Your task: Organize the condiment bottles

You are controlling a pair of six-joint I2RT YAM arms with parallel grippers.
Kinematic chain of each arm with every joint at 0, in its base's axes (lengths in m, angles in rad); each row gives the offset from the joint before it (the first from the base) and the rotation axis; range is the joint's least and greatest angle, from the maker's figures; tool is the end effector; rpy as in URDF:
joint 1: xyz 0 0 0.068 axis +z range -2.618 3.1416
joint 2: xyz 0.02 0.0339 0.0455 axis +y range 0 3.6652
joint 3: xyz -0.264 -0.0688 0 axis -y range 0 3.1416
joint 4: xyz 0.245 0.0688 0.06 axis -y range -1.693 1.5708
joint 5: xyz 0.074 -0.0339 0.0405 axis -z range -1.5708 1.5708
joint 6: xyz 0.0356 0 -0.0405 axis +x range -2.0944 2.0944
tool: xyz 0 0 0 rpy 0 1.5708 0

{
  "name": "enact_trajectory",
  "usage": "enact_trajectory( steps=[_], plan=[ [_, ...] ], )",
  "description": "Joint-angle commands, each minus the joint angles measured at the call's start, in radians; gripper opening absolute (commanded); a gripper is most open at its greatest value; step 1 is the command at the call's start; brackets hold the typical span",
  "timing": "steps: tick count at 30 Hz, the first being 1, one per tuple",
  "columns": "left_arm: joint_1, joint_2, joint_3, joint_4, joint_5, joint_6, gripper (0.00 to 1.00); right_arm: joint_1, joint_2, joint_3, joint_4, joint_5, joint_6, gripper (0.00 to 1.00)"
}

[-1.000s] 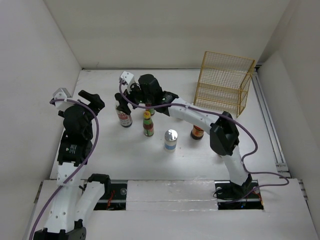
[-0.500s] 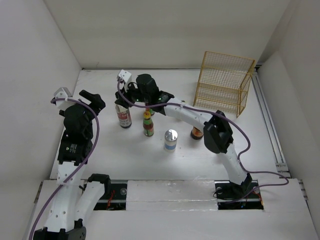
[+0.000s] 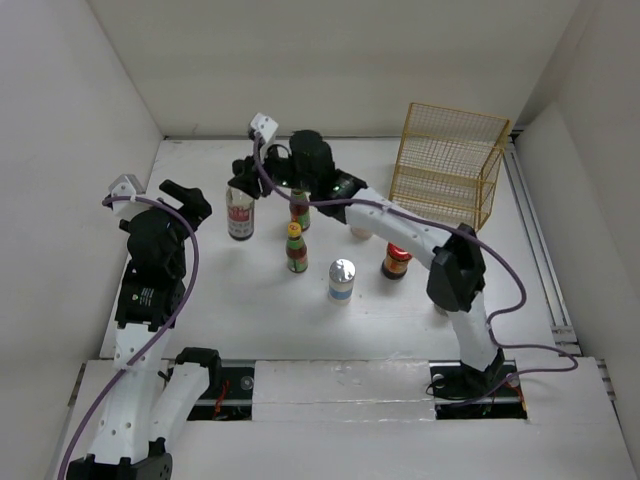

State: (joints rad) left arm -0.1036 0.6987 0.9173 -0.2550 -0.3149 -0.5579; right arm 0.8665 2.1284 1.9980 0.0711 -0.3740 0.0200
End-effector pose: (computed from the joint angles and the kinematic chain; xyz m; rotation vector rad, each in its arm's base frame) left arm 0.1521 -0.0047 0.3911 -0.5963 1.4971 -0.2596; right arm 0.3251 0.4027 0.3588 -0.9701 1.4188 0.9731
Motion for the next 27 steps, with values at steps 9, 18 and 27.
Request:
enact_trajectory(
  steps=[9, 18, 27],
  plan=[
    [0.002, 0.007, 0.023, 0.048, 0.054, 0.006, 0.75, -0.308, -0.317, 0.103, 0.170, 0.214, 0.020, 0.09],
    [0.002, 0.028, 0.023, 0.057, 0.077, 0.006, 0.75, -0.590, -0.285, 0.241, 0.022, 0.305, 0.011, 0.07],
    [0.002, 0.047, 0.023, 0.057, 0.086, 0.015, 0.75, -0.759, -0.285, 0.242, -0.025, 0.305, 0.011, 0.05]
  ],
)
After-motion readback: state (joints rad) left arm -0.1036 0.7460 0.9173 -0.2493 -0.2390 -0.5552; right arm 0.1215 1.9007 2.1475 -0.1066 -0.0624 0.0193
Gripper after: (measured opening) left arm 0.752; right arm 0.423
